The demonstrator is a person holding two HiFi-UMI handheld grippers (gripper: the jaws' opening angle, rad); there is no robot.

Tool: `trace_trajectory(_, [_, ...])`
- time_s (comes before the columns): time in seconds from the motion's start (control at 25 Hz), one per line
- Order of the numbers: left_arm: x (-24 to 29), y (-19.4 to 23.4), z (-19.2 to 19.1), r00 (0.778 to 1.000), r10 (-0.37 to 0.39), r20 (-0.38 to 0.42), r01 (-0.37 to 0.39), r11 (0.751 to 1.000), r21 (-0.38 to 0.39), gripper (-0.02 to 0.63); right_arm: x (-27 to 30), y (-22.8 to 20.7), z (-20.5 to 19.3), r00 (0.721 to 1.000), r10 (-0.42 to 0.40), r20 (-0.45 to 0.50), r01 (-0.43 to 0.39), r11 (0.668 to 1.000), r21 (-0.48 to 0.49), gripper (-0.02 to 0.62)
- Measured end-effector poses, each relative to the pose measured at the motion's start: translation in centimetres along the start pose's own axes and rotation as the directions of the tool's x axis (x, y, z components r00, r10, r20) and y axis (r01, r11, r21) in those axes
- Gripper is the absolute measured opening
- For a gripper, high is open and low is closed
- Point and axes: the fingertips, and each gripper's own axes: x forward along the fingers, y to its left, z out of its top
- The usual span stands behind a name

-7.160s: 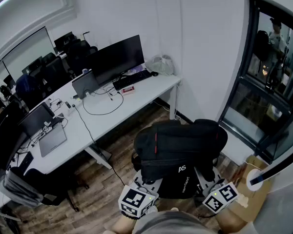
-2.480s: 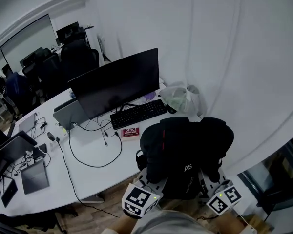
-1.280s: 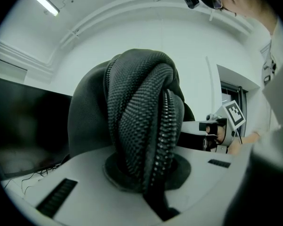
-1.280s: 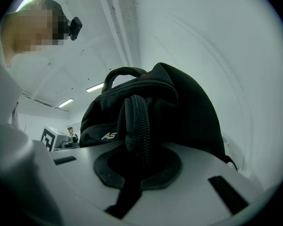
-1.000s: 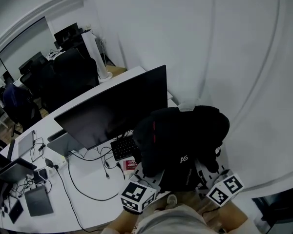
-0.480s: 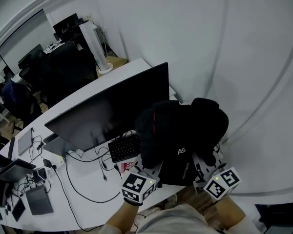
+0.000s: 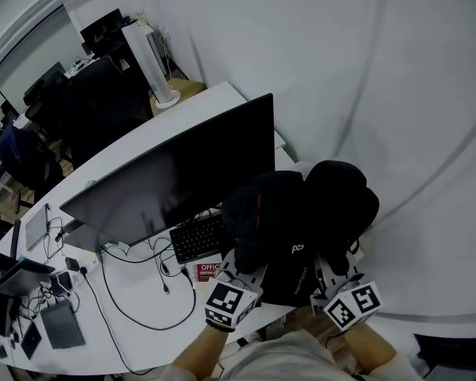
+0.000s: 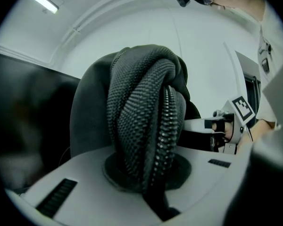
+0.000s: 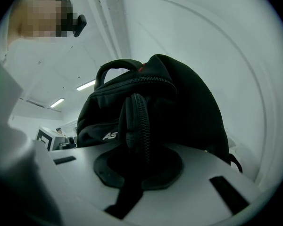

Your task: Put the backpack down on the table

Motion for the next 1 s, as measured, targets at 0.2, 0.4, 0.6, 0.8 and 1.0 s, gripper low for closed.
trace_trajectory(0.2, [0.1, -0.3, -1.0, 0.999, 0.014, 0.041, -0.017, 0.997, 0.080, 0.018, -0.7, -0.2, -1.2, 0.999, -0.010, 0.037, 0.012, 0.997, -0.070, 0.032])
trace_trajectory(0.4, [-0.3, -0.7, -1.8, 0.998, 0.014, 0.064, -0.023, 0.991, 0.128, 0.023, -1.5, 0.1, -1.9, 0.996, -0.016, 0.088, 0.028, 0.991, -0.133, 0.035])
trace_trajectory(0.6, [-1.0, -0.9, -2.7, 0.996, 0.006, 0.086, -0.018, 0.989, 0.149, 0.026, -2.2, 0.6, -2.8, 0.991, -0.008, 0.132, 0.029, 0.987, -0.160, 0.044])
trace_trajectory(0.8, [-2.2, -1.2, -3.2, 0.997, 0.002, 0.074, -0.012, 0.990, 0.139, 0.030, -2.9, 1.6, -3.4, 0.991, 0.008, 0.135, 0.015, 0.985, -0.173, 0.049])
trace_trajectory(1.0, [-3.4, -2.0, -3.2, 0.998, -0.011, 0.063, 0.002, 0.989, 0.151, 0.044, -4.0, 2.4, -3.4, 0.993, 0.006, 0.115, 0.016, 0.982, -0.188, 0.061])
